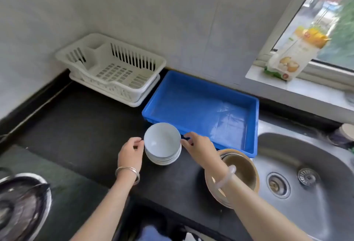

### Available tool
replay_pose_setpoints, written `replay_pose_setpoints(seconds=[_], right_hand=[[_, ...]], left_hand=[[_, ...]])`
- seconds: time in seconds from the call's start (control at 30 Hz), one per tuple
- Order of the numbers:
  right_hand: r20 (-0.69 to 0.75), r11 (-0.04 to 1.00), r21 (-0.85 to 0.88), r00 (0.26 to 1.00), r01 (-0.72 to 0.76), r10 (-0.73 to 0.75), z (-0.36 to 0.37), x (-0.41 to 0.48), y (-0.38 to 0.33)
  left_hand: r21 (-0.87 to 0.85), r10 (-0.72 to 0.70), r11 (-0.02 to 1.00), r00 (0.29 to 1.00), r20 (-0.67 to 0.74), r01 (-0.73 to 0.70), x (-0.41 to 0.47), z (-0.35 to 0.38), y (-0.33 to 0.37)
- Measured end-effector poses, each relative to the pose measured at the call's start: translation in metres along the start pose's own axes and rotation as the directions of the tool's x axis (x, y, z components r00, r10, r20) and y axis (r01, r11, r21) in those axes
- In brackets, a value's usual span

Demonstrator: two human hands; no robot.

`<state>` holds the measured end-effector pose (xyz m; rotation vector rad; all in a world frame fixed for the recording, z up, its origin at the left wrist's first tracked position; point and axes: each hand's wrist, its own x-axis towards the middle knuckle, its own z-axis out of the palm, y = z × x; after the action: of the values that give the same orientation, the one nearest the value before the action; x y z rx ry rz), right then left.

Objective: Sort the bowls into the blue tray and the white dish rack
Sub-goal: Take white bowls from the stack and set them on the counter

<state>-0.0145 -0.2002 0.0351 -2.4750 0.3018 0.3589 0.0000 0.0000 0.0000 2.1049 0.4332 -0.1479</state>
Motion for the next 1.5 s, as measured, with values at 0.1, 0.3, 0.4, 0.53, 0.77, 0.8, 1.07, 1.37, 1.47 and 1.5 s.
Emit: replay_pose_setpoints(seconds=[0.1,0.3,0.4,0.53,0.77,0.8,1.07,1.37,1.47,1.5], right_hand=[[-0.060,1.000,0.020,0.998,-0.013,0.014,0.010,0.018,-0.015],[-0.134,0.995,-0.094,0.991,-0.031,0.018,0.021,0.033,-0.025],[-0.128,0.978,-0.208,0.992,-0.019,-0.008,0.020,0.037,-0.029],[-0.138,0.957,-0.289,0.990,-0.006,-0.035,0.016,0.039,-0.027],[-0.188,0.987,-0.158,0.982,0.007,-0.037,0.001,0.040,-0.022],[-0.198,0.992,-0.127,0.980,0.009,-0.034,-0.003,0.039,-0.019],[-0.261,0.997,0.076,0.965,0.005,0.015,-0.019,0.031,0.001],[-0.218,0.978,0.205,0.973,-0.031,0.077,-0.036,0.026,0.015],[-0.220,0.975,0.218,0.971,-0.043,0.092,-0.040,0.026,0.010],[-0.223,0.976,0.215,0.971,-0.040,0.089,-0.041,0.027,0.007]], left_hand=[[-0.064,-0.041,0.997,0.996,0.079,0.047,0.006,0.006,0.005],[-0.074,-0.077,0.993,0.987,0.143,0.089,0.013,0.010,0.007],[-0.096,-0.100,0.989,0.982,0.161,0.116,0.017,0.010,0.007],[-0.117,-0.096,0.987,0.987,0.132,0.112,0.020,0.010,0.007],[-0.051,-0.081,0.995,0.985,0.153,0.089,0.022,0.011,0.008],[-0.037,-0.076,0.996,0.985,0.155,0.083,0.022,0.011,0.009],[0.179,-0.027,0.984,0.997,0.065,0.015,0.020,0.023,0.020],[0.297,0.041,0.955,0.998,-0.038,-0.027,0.022,0.023,0.027],[0.259,0.037,0.966,0.999,-0.038,-0.026,0.028,0.016,0.028],[0.245,0.031,0.969,0.999,-0.031,-0.022,0.030,0.013,0.029]])
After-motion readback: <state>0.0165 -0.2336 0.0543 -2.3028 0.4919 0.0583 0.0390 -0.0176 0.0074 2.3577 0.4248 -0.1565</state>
